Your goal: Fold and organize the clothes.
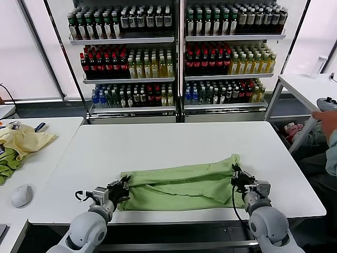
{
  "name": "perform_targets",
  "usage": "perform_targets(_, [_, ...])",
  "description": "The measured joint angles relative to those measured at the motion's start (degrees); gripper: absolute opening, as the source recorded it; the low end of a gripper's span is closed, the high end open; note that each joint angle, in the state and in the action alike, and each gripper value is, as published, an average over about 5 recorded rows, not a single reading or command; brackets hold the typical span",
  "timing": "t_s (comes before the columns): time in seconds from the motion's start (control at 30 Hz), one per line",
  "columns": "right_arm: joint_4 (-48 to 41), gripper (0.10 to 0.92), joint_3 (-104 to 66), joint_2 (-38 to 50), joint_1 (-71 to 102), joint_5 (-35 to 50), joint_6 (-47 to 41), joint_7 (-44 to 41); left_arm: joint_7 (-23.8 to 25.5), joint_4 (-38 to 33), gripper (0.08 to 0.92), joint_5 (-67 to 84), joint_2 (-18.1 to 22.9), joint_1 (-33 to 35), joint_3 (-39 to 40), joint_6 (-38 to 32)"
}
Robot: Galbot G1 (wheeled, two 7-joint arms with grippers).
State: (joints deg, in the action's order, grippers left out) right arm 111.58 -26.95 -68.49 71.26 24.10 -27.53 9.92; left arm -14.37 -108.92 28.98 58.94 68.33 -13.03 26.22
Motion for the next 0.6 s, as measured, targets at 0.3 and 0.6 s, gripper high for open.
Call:
perform_targets(0.3, [3.6,0.580,-0.9,-0.5,4.0,-2.3,0.8,-0.5,-3.5,-3.6,0.548,-4.7,3.6,3.7,-1.8,-1.7])
perform_targets(0.6, [5.6,0.806,-0.7,-0.8,6.0,-3.1,2.5,-0.8,-7.8,-2.0,0.795,-9.5,9.4,4.5,-1.4,-0.6])
